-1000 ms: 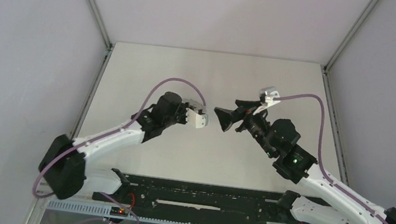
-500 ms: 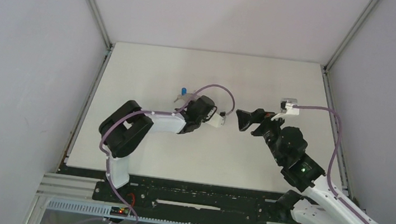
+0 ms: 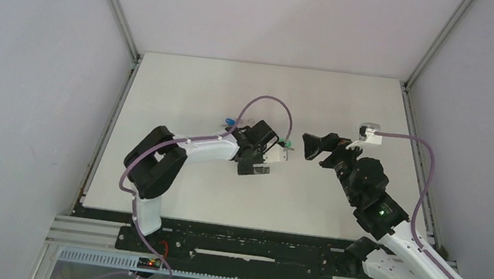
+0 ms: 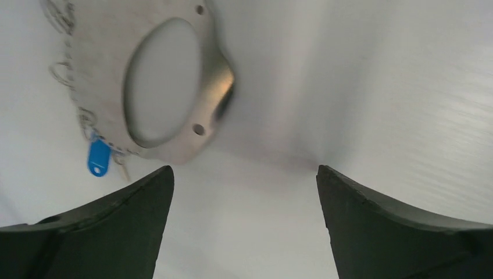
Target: Put the keys on the keyring
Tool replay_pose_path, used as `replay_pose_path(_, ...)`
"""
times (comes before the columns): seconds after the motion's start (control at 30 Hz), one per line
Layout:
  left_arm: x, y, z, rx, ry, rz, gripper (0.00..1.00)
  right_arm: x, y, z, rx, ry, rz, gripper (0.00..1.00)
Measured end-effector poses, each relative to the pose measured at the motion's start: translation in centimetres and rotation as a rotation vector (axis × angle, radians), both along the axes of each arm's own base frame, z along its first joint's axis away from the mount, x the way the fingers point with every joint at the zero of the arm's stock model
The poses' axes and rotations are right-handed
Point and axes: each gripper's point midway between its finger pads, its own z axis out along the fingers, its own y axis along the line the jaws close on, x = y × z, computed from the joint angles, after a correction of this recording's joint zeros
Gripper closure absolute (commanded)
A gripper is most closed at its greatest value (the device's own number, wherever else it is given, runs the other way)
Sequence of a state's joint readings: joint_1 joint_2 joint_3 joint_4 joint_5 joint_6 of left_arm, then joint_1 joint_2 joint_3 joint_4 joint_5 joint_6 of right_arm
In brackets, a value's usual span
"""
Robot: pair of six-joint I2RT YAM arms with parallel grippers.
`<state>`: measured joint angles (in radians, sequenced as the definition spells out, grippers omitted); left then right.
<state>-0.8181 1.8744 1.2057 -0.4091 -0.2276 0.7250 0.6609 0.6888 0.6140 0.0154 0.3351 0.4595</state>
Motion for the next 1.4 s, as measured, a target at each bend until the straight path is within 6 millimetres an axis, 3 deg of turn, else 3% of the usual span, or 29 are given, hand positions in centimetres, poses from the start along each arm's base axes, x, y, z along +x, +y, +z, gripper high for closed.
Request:
replay_pose_path(0.07,-1.7,0.3,0.3,-0.04,0.087,0.036,0.0,0.0,-0.2,0.2,0.002,-0.005,-0.005,0.0)
replay_pose_path(0.13,-3.1,0.5,1.8,-0.105,0.149,0.073,0.0,0.1,-0.5,0.3,0.001,-0.01,-0.013,0.0)
replay_pose_path(0.27,-2.9,2.2,7.8,-0.321,0.16,0.194,0.0,0.8,-1.9,0.2,-0.017,-0.014,-0.071,0.0)
replay_pose_path(0.33,-1.2,5.0,12.0,-0.464,0.095,0.3,0.0,1.6,-3.5,-0.3,-0.042,-0.001,-0.141,0.0)
replay_pose_path(0.4,0.9,9.3,16.0,-0.607,-0.023,0.428,0.0,2.6,-5.5,-1.3,-0.083,0.017,-0.242,0.0)
replay_pose_path(0.47,1.8,14.3,17.9,-0.696,-0.139,0.552,0.0,3.7,-7.6,-3.0,-0.153,0.038,-0.341,0.0)
replay_pose_path(0.57,1.2,19.6,16.9,-0.757,-0.238,0.688,0.0,4.9,-10.7,-7.2,-0.283,0.112,-0.456,0.0)
replay_pose_path(0.7,-0.5,23.1,11.3,-0.76,-0.25,0.815,0.0,5.3,-14.4,-12.8,-0.402,0.229,-0.551,0.0)
replay_pose_path(0.8,-1.0,25.2,8.2,-0.775,-0.281,0.89,0.0,4.9,-16.2,-15.1,-0.424,0.217,-0.587,0.0)
replay_pose_path(0.93,-0.3,28.2,7.4,-0.834,-0.406,0.978,0.0,5.1,-18.4,-16.4,-0.428,0.181,-0.629,0.0)
replay_pose_path(1.13,2.3,29.3,8.2,-0.941,-0.52,1.004,0.0,6.1,-20.1,-16.1,-0.39,0.117,-0.654,0.0)
replay_pose_path(1.4,0.7,28.7,7.6,-1.072,-0.63,0.973,0.0,5.7,-18.6,-18.8,-0.409,0.049,-0.562,0.0)
